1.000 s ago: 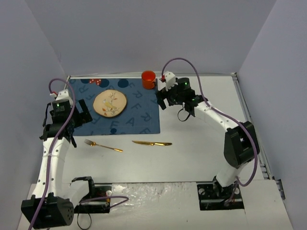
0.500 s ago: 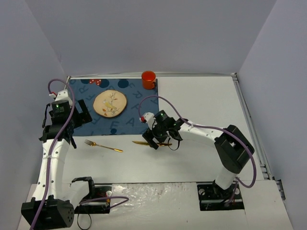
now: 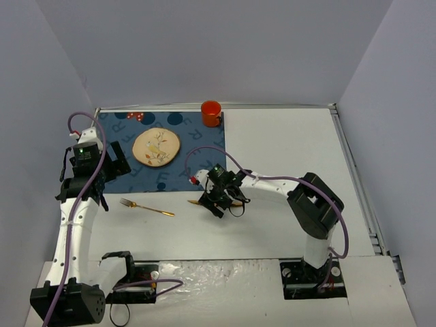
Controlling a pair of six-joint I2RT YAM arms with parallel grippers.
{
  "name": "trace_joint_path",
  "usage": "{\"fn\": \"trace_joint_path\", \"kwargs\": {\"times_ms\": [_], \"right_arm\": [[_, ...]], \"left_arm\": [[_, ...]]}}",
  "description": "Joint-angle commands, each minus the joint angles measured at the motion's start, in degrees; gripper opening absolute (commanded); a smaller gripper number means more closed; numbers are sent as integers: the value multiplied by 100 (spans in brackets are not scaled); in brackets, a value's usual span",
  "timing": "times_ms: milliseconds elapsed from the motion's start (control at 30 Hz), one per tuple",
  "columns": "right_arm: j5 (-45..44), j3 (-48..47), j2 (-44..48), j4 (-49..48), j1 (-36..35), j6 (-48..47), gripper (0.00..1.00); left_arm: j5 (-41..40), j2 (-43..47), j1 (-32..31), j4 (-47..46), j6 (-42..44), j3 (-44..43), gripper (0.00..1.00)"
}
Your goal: Set the dinner table for one person
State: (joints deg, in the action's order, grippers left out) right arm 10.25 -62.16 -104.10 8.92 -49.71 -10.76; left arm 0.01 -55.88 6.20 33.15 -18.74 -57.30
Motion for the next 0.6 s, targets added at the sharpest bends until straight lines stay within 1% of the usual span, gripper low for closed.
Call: {"fn": "trace_joint_path", "kwargs": {"times_ms": [0,100,333,500,567], "right_arm": [[-337,-203,-364,695,-188,-137,69],[-374,-284,-500,867,-248,-154,62],[-451,-490,-632,1339,-293,-4,34],[-498,-511,-608,1446,-292,304,19],[-499,-536,-585,1446,-285,507,9]], "left_arm": [[-1,72,48,-247,-33,-62,97],[-1,85,48,-247,-25,-62,97],[-1,123,48,-238,-15,-62,97],[-9,139,48,-231,-15,-62,97],[-2,139,48,-238,-15,-62,97]]}}
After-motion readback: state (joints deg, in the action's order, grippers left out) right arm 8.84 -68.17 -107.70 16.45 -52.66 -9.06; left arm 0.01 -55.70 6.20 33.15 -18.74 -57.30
